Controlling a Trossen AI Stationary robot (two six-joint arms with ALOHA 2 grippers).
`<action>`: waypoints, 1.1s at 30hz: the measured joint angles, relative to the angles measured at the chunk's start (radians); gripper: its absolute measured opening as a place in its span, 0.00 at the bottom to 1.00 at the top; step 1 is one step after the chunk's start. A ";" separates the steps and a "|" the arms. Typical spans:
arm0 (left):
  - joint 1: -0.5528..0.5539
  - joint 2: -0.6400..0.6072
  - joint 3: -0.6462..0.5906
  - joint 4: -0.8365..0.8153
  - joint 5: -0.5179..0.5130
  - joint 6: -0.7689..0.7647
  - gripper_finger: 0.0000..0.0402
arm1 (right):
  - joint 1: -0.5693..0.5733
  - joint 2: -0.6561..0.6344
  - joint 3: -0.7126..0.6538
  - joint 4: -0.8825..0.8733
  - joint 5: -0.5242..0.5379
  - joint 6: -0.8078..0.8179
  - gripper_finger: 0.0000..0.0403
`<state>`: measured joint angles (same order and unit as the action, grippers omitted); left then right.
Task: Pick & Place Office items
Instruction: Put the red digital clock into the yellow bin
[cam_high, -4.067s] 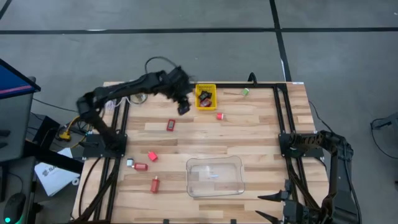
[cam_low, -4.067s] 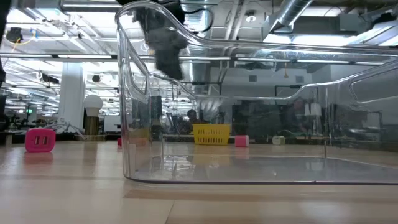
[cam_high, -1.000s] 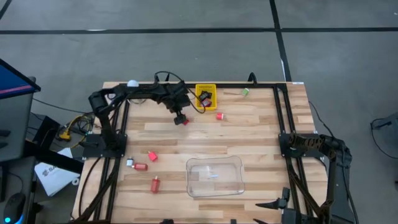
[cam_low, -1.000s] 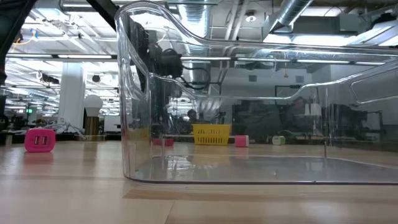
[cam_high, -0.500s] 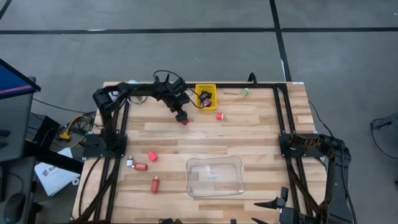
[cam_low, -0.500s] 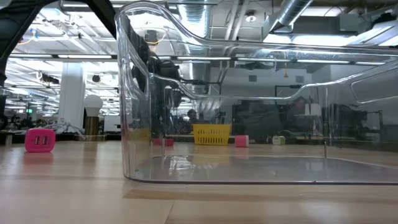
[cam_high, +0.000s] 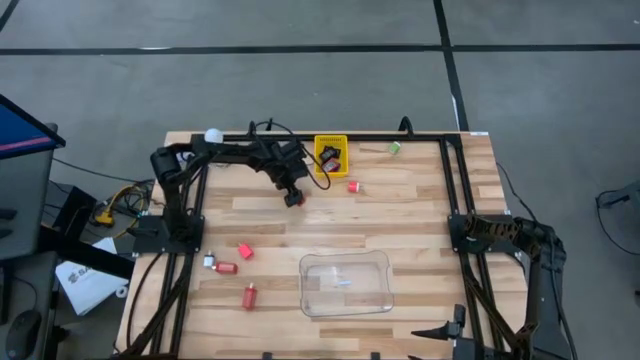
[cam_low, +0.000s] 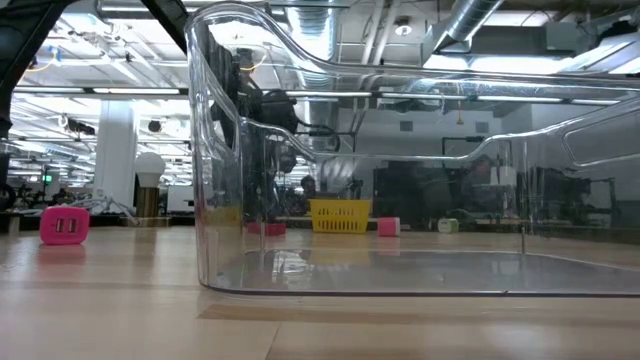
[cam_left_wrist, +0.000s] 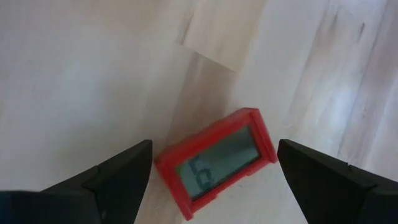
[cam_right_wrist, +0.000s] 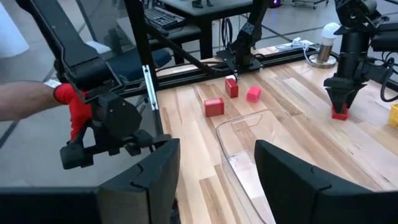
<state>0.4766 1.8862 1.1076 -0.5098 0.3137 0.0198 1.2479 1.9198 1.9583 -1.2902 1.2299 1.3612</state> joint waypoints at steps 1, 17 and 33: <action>-0.007 -0.001 0.000 -0.003 0.000 -0.004 0.85 | 0.003 0.000 0.000 0.001 0.001 0.000 0.50; -0.071 -0.209 -0.108 -0.008 -0.008 -0.034 0.85 | 0.008 0.013 0.000 0.004 0.009 -0.008 0.50; -0.226 -0.214 -0.236 0.168 -0.254 0.028 0.85 | 0.000 0.014 0.000 0.005 0.008 -0.016 0.50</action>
<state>0.2508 1.6718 0.8719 -0.3415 0.0597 0.0479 1.2480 1.9335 1.9587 -1.2854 1.2377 1.3453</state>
